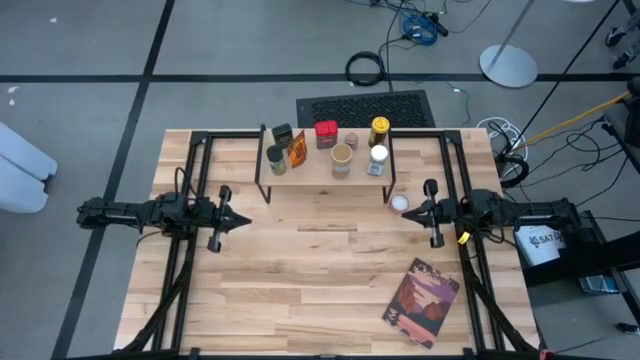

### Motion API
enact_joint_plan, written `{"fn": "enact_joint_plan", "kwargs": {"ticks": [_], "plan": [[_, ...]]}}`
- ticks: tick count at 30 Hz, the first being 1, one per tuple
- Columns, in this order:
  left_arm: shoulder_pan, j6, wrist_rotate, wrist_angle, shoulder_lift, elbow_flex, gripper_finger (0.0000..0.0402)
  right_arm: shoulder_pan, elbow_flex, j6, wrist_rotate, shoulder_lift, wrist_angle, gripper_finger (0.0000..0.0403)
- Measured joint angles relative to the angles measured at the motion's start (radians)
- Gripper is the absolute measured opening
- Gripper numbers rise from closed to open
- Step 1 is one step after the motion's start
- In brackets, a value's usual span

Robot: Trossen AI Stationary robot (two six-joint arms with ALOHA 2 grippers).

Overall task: Shelf spices
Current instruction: Put the white spice bottle on the table

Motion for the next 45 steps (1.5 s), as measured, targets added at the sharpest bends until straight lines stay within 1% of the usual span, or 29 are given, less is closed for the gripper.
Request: {"fn": "enact_joint_plan", "kwargs": {"ticks": [3,5,8,10,16,20,26,30,33,38,41,45], "plan": [[0.0,0.0,0.0,0.0,0.0,0.0,0.0009,0.0,0.016,0.001,0.038,0.001,-0.001,0.0],[0.0,0.0,0.0,0.0,0.0,0.0,0.0009,0.0,0.047,0.005,0.042,0.002,-0.013,0.0],[0.0,0.0,0.0,0.0,0.0,0.0,0.0009,0.0,0.128,0.019,0.044,0.023,-0.094,0.0],[0.0,0.0,0.0,0.0,0.0,0.0,0.0009,0.0,0.207,0.056,0.066,0.049,-0.153,0.0],[0.0,0.001,0.0,0.0,0.0,0.0,0.0009,0.0,0.524,0.119,0.069,0.18,-0.296,0.0],[0.0,0.001,0.0,0.0,0.0,0.0,0.0009,0.0,0.778,0.12,0.073,0.303,-0.455,0.0],[0.0,0.0,0.0,0.0,0.0,0.0,0.0009,0.0,1.159,0.139,0.144,0.517,-0.656,0.0],[0.0,0.003,0.0,0.0,0.0,0.0,0.0009,0.0,1.332,0.182,0.204,0.635,-0.757,0.0],[0.0,0.0,-0.001,0.002,0.0,0.0,0.0009,0.0,1.377,0.179,0.196,0.686,-0.743,0.0],[0.0,0.0,-0.001,0.001,0.0,0.0,0.0009,0.0,1.383,0.111,0.196,0.724,-0.64,0.0],[0.0,0.0,-0.001,0.002,0.0,0.0,0.0009,0.0,1.383,0.092,0.195,0.737,-0.645,0.0],[0.0,0.0,-0.002,0.002,0.0,0.0,0.0009,0.0,1.383,0.112,0.195,0.745,-0.69,0.0]]}}
